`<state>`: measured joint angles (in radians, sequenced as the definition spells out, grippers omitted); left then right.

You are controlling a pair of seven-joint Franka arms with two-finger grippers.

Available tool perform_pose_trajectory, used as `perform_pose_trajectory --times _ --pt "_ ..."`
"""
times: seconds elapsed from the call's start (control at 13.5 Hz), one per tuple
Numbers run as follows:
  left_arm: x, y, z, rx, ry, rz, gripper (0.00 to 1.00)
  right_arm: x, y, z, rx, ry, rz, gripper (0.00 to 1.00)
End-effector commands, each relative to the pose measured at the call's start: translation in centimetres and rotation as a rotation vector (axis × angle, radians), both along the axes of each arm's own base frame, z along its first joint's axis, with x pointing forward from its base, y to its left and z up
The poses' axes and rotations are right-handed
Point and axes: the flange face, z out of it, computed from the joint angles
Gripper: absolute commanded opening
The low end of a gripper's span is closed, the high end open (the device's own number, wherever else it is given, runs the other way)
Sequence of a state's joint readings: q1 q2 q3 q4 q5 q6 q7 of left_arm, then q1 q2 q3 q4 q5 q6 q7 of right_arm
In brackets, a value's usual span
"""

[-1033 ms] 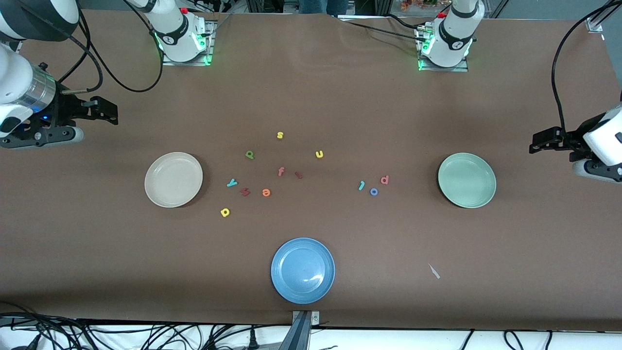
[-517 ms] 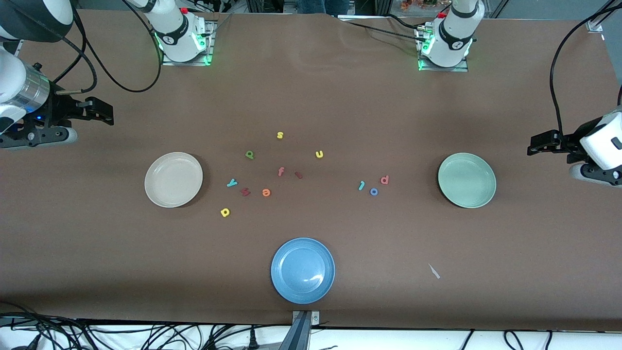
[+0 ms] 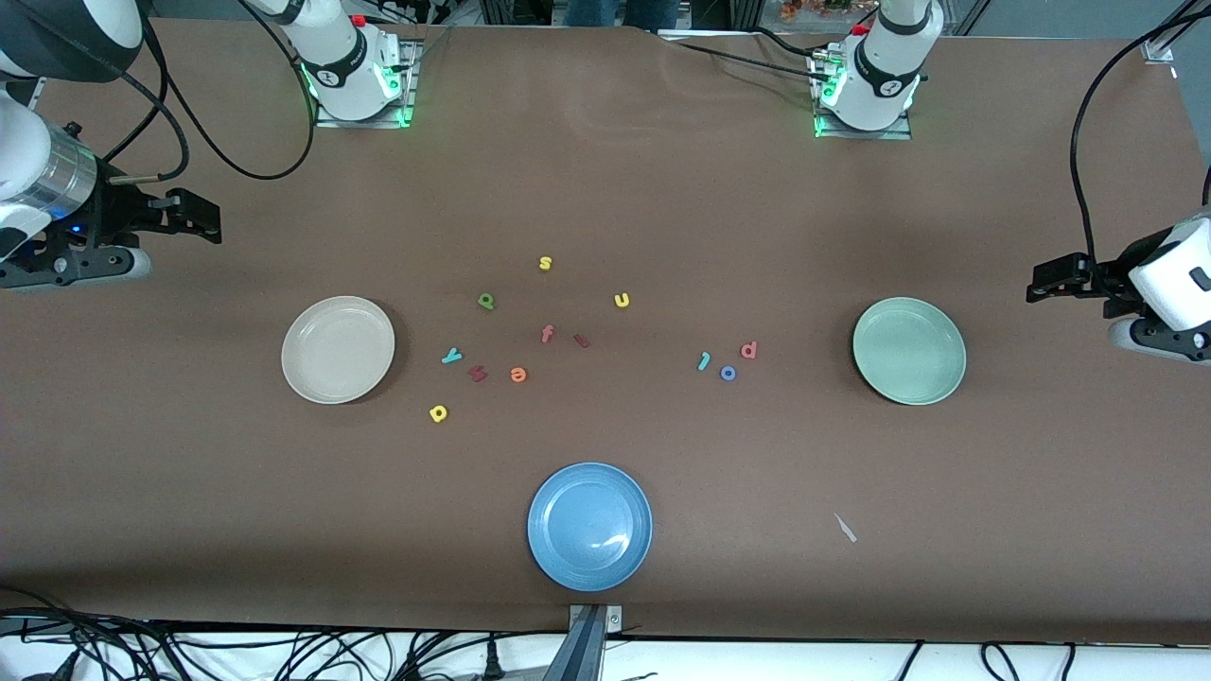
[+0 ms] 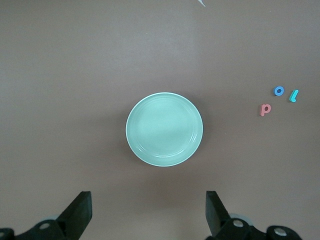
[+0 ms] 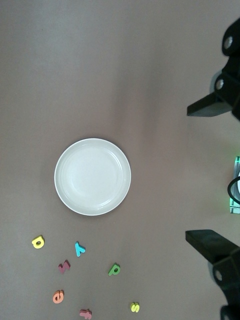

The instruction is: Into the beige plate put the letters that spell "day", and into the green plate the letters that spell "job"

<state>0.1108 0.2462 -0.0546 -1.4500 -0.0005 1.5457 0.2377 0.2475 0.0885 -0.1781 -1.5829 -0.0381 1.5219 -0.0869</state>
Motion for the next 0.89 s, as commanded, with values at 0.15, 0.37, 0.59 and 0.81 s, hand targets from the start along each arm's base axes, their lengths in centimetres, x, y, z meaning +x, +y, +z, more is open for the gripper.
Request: perform_pose_trajectory --times 0.15,0.37,0.59,0.81 --pt "0.2 0.0 -0.24 0.017 0.005 0.003 1.0 -0.15 -0.3 0.63 0.012 -0.001 0.006 1.0" --pt "0.2 0.0 -0.24 0.015 0.005 0.003 1.0 -0.13 -0.28 0.47 0.013 0.002 0.006 1.0" --pt "0.19 0.01 -0.24 0.016 0.005 0.003 1.0 -0.13 -0.28 0.47 0.013 0.002 0.005 1.0" --pt "0.21 -0.16 -0.24 0.018 0.005 0.0 1.0 -0.13 -0.19 0.47 0.013 0.002 0.006 1.0"
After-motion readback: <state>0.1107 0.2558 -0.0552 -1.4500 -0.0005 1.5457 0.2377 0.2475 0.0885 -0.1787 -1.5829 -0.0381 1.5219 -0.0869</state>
